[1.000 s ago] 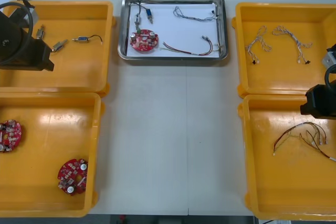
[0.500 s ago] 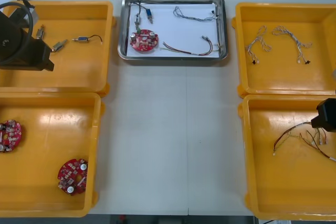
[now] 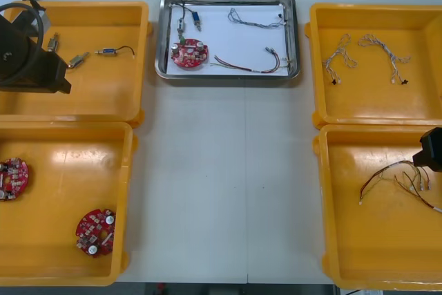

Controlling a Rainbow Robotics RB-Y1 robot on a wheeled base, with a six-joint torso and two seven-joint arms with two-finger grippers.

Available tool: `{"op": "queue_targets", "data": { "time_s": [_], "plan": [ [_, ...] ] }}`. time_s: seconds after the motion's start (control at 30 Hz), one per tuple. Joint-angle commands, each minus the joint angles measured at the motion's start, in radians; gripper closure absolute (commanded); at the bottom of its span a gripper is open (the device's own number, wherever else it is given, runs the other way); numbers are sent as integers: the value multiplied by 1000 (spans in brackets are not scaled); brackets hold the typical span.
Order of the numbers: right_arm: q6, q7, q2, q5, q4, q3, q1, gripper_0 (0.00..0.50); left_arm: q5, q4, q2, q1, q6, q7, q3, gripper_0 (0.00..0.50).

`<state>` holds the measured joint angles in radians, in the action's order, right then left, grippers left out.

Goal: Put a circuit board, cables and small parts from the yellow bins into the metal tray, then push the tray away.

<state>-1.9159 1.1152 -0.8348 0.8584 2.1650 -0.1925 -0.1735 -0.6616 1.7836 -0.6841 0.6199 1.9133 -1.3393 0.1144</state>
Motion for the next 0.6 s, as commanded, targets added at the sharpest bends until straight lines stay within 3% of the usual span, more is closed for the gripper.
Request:
{"op": "queue_targets", "data": {
  "time_s": [0.03, 0.6],
  "plan": [
    [-4, 2, -6, -7, 6, -33, 12, 0, 8, 28, -45, -5, 7, -123, 30, 0],
    [-4, 2, -6, -7, 6, -33, 12, 0, 8, 28, -45, -5, 7, -123, 30, 0]
  ]
}}
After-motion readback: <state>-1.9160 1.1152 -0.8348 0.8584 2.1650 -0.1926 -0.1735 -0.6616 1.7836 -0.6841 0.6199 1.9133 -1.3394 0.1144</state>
